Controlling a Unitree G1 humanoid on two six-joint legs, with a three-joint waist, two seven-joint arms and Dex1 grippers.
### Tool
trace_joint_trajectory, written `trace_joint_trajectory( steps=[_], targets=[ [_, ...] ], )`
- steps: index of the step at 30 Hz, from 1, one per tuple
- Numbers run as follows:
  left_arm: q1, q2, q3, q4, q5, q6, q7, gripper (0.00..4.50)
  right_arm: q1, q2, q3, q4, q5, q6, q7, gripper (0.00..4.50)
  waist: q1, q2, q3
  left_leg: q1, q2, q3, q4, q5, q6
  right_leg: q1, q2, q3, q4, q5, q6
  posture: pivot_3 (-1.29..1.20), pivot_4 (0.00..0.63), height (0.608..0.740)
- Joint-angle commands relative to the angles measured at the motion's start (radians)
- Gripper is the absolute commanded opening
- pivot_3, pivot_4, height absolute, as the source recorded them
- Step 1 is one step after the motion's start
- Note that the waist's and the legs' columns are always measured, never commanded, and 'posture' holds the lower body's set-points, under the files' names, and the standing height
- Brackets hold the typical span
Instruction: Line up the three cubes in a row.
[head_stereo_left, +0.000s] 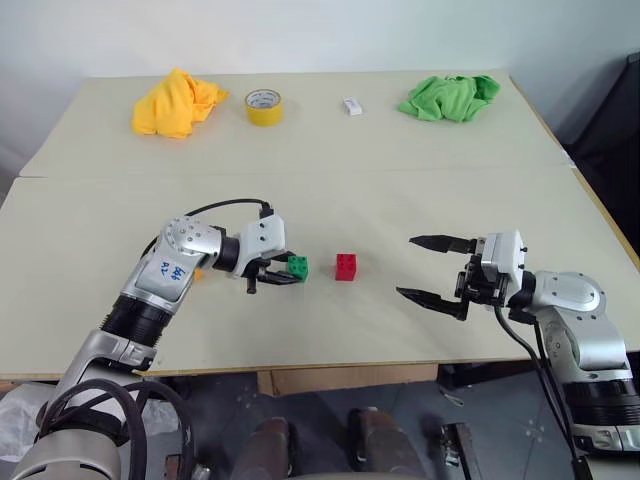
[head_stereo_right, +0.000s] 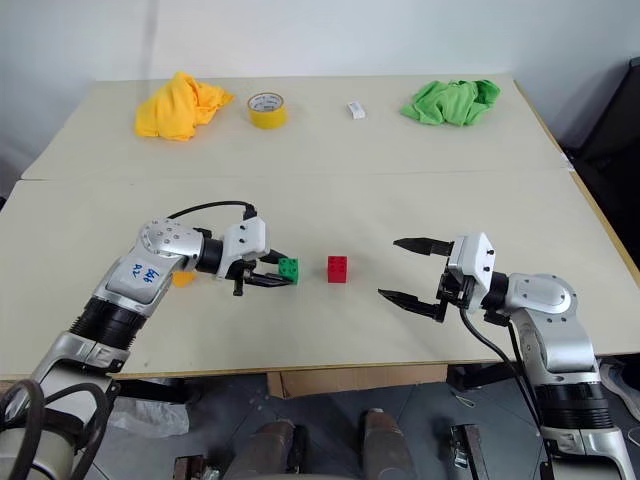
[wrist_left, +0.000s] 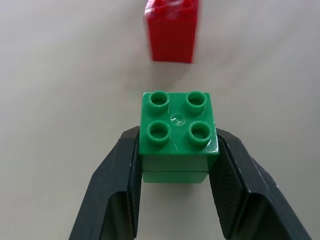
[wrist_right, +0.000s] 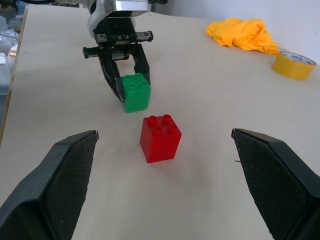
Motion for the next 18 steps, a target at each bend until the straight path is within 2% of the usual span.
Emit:
trace_joint_trajectory(
  steps=[1, 3, 5, 13, 15, 18],
  targets=[
    [-0.020, -0.008, 0.033, 0.052, -0.009, -0.066, -0.037, 1.49, 0.002, 0.005, -0.004, -0.031, 0.008, -0.013, -0.005, 4.50, 0.000, 0.000, 0.000, 0.000, 0.000, 0.000, 0.000, 0.000, 0.000, 0.000, 0.000, 0.000, 0.000, 0.000, 0.000, 0.00, 0.150, 0.740],
    [-0.020, -0.006, 0.029, 0.070, -0.007, -0.078, -0.070, 1.49, -0.002, 0.008, -0.001, -0.027, 0.006, -0.014, -0.004, 4.50, 0.000, 0.000, 0.000, 0.000, -0.001, 0.000, 0.000, 0.000, 0.000, 0.000, 0.000, 0.000, 0.002, 0.000, 0.000, 0.00, 0.150, 0.740],
    [-0.025, -0.005, 0.031, 0.091, -0.001, -0.089, -0.086, 2.22, -0.007, 0.010, 0.002, -0.023, 0.004, -0.013, -0.002, 4.50, -0.001, 0.000, 0.000, 0.000, 0.000, 0.000, 0.000, 0.000, 0.000, 0.000, 0.000, 0.000, 0.002, 0.000, 0.000, 0.00, 0.150, 0.740],
    [-0.035, -0.004, 0.083, 0.140, -0.003, -0.151, -0.093, 4.47, -0.025, 0.020, 0.016, -0.014, -0.001, -0.013, 0.007, 4.50, -0.001, 0.000, 0.000, 0.000, 0.000, 0.000, 0.000, 0.000, 0.000, 0.000, 0.000, -0.001, 0.003, 0.000, 0.000, 0.00, 0.150, 0.740],
    [-0.022, 0.003, 0.137, 0.116, -0.036, -0.169, -0.073, 4.47, -0.025, 0.023, 0.020, -0.021, 0.004, -0.010, 0.007, 4.50, -0.001, 0.000, 0.000, 0.000, 0.000, 0.000, 0.000, 0.000, 0.000, 0.000, 0.000, 0.000, 0.003, 0.000, 0.000, 0.00, 0.150, 0.740],
    [0.057, 0.039, 0.308, -0.068, -0.232, -0.127, -0.123, 4.47, -0.033, 0.031, 0.034, -0.023, 0.016, -0.002, 0.017, 4.50, -0.008, 0.000, 0.000, -0.001, 0.000, 0.000, 0.000, 0.000, 0.000, -0.001, 0.000, 0.000, 0.004, 0.000, 0.000, 0.00, 0.150, 0.740]
  ],
)
